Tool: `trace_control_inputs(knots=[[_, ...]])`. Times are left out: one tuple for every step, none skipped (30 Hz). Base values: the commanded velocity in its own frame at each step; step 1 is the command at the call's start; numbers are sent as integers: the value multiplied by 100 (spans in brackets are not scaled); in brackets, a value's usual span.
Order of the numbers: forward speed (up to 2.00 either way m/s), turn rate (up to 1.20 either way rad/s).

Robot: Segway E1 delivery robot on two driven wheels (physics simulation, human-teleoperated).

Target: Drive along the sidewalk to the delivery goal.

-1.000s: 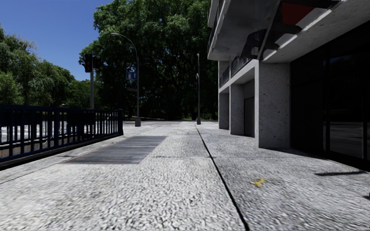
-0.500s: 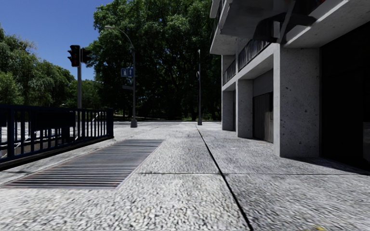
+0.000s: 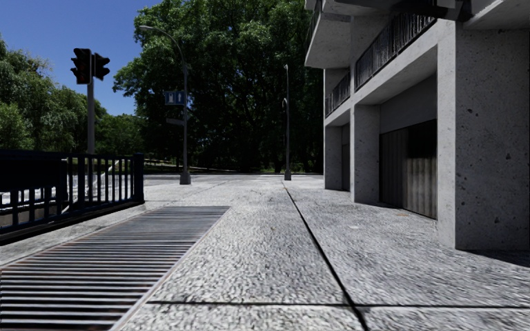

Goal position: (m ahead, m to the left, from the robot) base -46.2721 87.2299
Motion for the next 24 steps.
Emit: trace_control_inputs(knots=[[200, 0], [200, 0], [200, 0], [200, 0], [200, 0], [200, 0], [200, 0], [200, 0], [200, 0], [200, 0], [200, 0], [200, 0], [200, 0], [200, 0], [200, 0], [200, 0], [200, 0], [200, 0], [200, 0], [200, 0], [200, 0], [200, 0], [200, 2], [200, 7]])
